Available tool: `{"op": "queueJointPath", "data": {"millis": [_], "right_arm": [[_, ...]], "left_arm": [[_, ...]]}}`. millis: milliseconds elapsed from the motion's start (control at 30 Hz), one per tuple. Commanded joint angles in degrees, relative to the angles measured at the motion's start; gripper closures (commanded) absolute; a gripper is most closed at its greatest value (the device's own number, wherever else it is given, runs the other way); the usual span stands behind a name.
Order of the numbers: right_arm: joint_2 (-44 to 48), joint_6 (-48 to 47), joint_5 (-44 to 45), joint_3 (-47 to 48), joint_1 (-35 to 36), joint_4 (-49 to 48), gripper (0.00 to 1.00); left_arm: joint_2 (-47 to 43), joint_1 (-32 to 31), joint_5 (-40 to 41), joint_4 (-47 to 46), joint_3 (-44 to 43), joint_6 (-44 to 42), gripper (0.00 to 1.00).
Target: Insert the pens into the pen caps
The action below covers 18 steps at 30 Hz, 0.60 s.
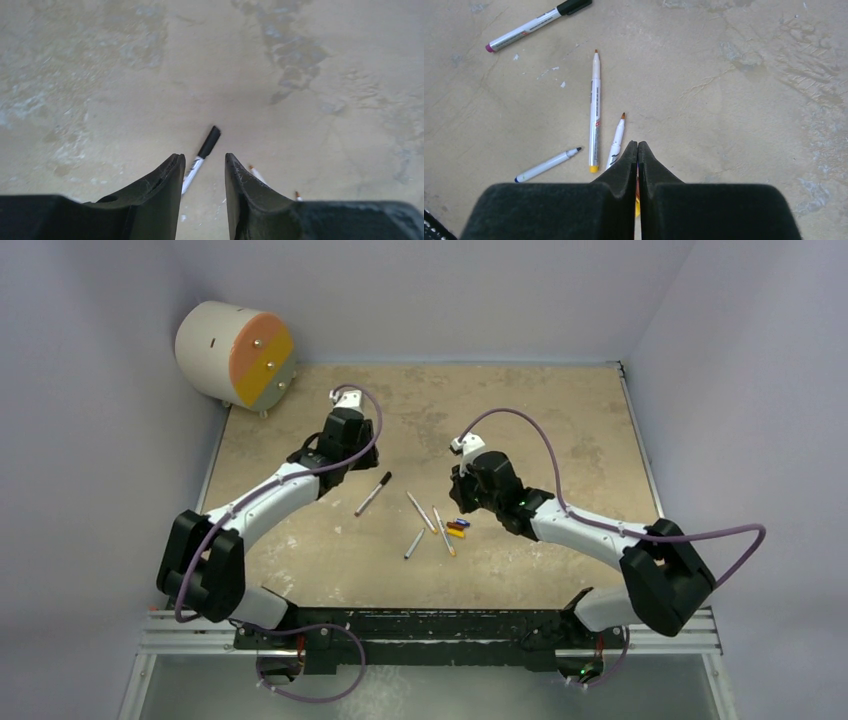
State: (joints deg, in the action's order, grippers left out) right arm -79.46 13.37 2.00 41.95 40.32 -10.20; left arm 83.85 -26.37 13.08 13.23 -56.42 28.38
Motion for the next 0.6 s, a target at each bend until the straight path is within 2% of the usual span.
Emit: {"op": "queueJointPath", "data": {"millis": [0,67,167,300,400,500,567], "right_arm": [[2.33,0.90,-1.61,0.86,-0.02,-2.09,1.00],[2.89,1.04,-1.56,1.01,-0.06,-1.98,0.96],[2.34,1.05,-1.54,1.80,-0.06,-1.56,0.84],[2.28,0.77,-1.99,2.90,-0.03,-0.98,0.82],[2.91,0.21,-2.00,3.47,-0.06,0.20,0.82],[3.62,-0.10,-2.00,3.48,-0.06,1.75,0.82],[3.93,-0.75,-2.67,3.29,-0.06,2.78,0.82]], "left_arm": [[1.01,-2.14,-5.96,-6.20,-0.20,0.30,0.66],[3.30,-3.91,-2.11,-6.37,0.12,-0.35,0.66],[7.34,-5.48,2.73,-7.34,-0.09,-0.98,0.62],[11.83,-5.53,2.20,-8.22,-2.30,-3.53,0.60],[13.34,-5.21,2.91,-9.03,-3.44,-5.45,0.68],[14.76,-4.66,-0.89,-7.39,-5.14,-6.31,0.85],[14.66,-4.72,-3.32,-8.25,-4.95,-5.61,0.93]]}}
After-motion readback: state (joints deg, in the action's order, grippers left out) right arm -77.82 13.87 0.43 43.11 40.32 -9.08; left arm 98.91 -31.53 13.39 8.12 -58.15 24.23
